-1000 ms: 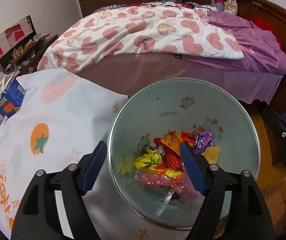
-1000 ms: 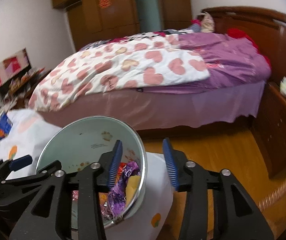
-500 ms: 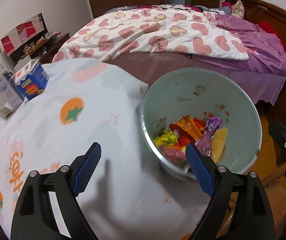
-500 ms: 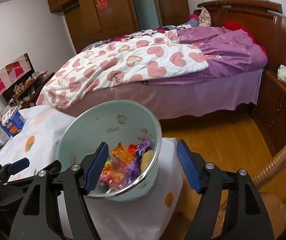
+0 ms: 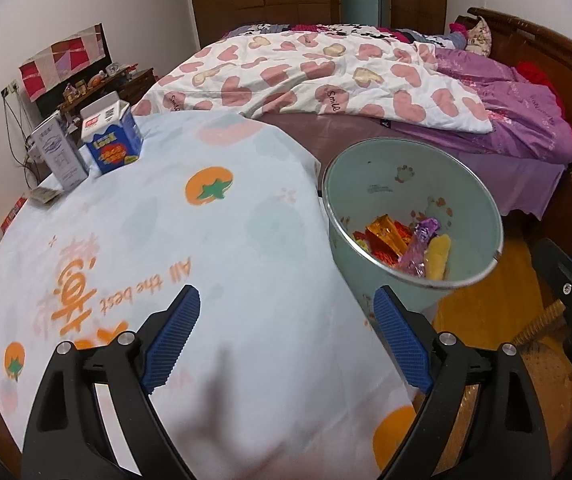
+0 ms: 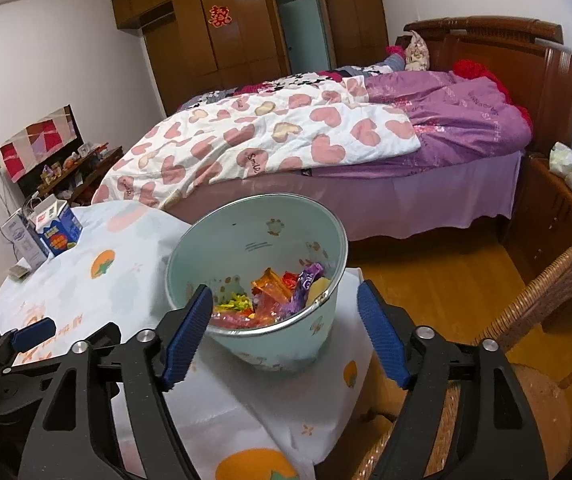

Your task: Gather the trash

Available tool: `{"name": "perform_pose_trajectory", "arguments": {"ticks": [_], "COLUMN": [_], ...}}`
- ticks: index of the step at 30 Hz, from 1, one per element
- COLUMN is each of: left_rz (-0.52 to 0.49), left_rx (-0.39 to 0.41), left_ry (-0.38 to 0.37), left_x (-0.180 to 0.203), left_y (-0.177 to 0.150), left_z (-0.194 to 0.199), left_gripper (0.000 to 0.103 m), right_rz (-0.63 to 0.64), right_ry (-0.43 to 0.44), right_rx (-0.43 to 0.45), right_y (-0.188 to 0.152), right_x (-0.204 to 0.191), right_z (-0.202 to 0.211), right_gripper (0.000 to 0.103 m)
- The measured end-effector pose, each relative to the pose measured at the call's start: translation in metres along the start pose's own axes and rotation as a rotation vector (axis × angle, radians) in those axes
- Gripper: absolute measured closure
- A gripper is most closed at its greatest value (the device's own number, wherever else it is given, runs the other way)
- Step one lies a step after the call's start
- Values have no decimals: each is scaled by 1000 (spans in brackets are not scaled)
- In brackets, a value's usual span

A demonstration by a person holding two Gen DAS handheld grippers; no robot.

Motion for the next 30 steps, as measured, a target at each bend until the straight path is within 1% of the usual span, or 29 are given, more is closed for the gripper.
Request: {"name": "perform_pose_trajectory", "arguments": {"ticks": [2, 6, 11, 14, 16, 20, 27, 30], "left_rz": [1, 1, -2, 7, 19, 32, 56, 56], "left_rx": [11, 67, 128, 146, 163, 206, 238, 235], "left_ry": [-5, 2, 5, -19, -34, -40, -29, -30], "left_x": [-3, -11, -17, -19, -21, -24, -29, -30], "left_y": [-5, -10, -17, -20, -20, -18, -14, -14], "left_z": [11, 36, 63, 76, 84, 100, 112, 113], "left_gripper": [12, 6, 6, 6, 6, 6, 6, 6], "right_rz": [11, 38, 56, 56, 59, 52, 46, 40], "right_ry": [1, -5, -10, -2, -4, 3, 4, 1], "right_rx": [15, 54, 100, 128, 162, 198, 227, 230], "right_y": [-3, -6, -6, -4, -2, 1, 5, 7], "right_x": [-3, -10, -16, -20, -21, -20, -17, -16], "right_z": [11, 33, 58, 70, 82, 96, 103, 103], "right_gripper": [28, 27, 26, 26, 25, 24, 24, 24]}}
Point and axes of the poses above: each gripper's, at about its wrist camera, not at the fingertips, and z roughly against the way its jaws point, x to its right, y to its top, the point moved 6 cm from there along -z, roughly the way its jaws point, and after that the axes turned 2 degrees about -z, right-handed, at the moved point
